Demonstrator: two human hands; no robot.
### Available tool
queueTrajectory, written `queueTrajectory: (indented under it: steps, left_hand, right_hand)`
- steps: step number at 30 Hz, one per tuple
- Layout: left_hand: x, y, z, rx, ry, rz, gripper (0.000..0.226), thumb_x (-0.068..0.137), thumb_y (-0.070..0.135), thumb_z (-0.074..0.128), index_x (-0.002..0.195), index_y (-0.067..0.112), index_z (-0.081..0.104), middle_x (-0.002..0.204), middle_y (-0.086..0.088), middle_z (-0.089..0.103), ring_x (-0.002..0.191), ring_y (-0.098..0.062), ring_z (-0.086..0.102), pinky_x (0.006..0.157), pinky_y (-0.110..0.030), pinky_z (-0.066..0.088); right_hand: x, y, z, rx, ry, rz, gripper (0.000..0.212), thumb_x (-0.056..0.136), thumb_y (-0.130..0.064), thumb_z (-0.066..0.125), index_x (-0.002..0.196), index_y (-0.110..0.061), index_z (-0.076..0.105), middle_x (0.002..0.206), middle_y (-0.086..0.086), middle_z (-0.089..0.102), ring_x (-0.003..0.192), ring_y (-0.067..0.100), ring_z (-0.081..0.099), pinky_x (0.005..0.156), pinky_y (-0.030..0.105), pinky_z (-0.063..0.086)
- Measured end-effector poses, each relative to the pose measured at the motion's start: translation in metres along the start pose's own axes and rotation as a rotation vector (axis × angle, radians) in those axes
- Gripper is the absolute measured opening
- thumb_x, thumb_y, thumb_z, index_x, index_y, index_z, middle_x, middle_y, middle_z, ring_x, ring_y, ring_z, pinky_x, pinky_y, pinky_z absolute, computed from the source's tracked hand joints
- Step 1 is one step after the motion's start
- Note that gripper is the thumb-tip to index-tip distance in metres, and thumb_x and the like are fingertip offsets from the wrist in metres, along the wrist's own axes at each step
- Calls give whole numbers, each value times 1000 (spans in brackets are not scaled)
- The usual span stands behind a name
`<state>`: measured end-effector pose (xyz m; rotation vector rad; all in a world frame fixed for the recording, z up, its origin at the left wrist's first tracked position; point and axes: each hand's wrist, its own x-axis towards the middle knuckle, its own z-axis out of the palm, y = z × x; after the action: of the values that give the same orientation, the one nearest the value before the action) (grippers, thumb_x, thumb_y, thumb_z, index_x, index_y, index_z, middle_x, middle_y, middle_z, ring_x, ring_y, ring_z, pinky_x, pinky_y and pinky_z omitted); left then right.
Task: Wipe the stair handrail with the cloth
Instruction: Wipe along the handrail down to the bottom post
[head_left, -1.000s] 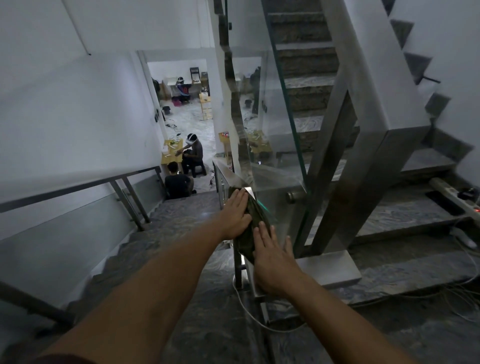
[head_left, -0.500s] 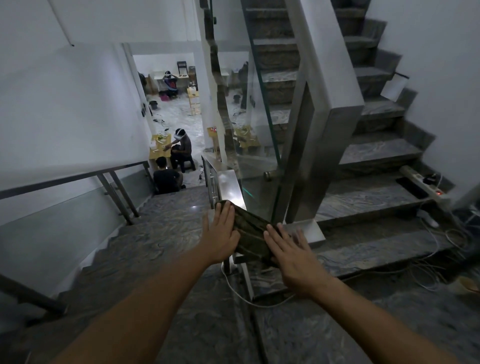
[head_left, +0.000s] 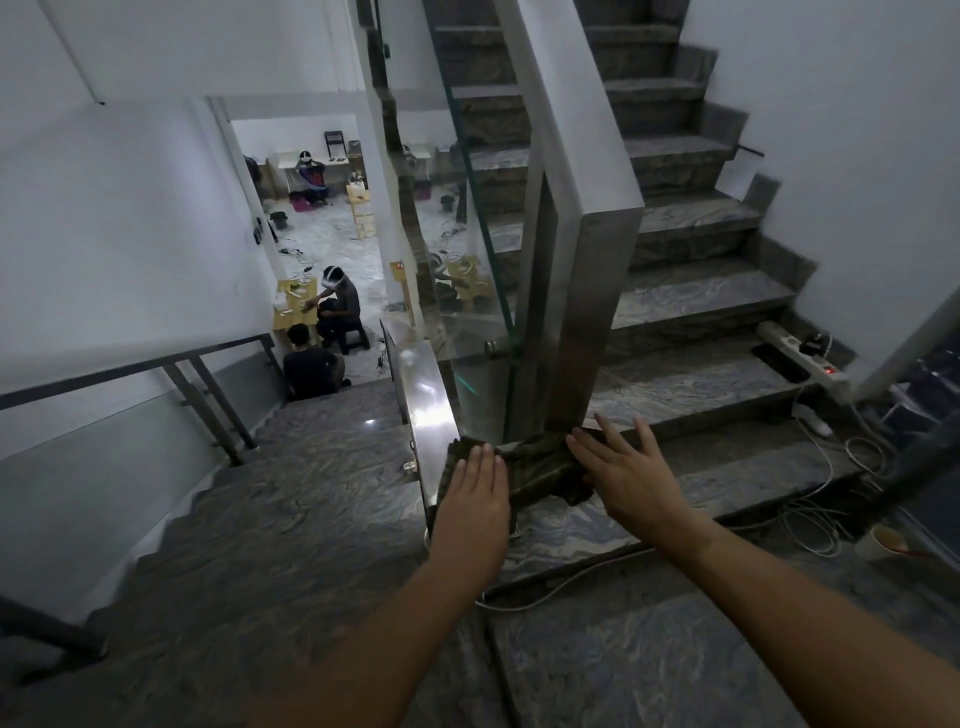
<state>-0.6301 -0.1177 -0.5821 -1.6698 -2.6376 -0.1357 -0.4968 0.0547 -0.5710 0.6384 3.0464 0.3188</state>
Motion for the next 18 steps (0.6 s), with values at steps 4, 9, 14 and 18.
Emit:
queueTrajectory:
  steps: [4,9,14,18]
  left_hand:
    - [15,19,11,-56,17,94,74,48,8,84,119,0,64,123,-19,65,114,-30,63,99,-41,43]
    - [35,47,16,-78,95,227,51,68,12,65,119,5,65,124,-13,66,116,-25,63,100,-39,41]
    - [56,63,12,-22,34,313,59,52,29,79,109,14,72,115,-2,72,106,-14,68,92,-28,50]
    - [70,75,8,-77,33,314,66,65,17,79,127,8,59,135,-11,58,127,-20,54,109,-28,33]
  right_hand:
    - [-2,16,5,120,-38,71,55,89,-15,53,142,-18,40,137,5,57,128,24,50,105,46,34]
    - [-33,36,14,505,-50,184,21,88,-25,62,108,-20,66,94,1,71,81,12,65,68,20,46]
    - [-54,51,32,587,70,335,14,84,-25,57,88,-17,68,82,7,68,75,27,62,60,26,36]
    - [-71,67,34,554,97,415,20,87,-21,53,97,-14,69,91,12,69,83,32,63,66,37,47]
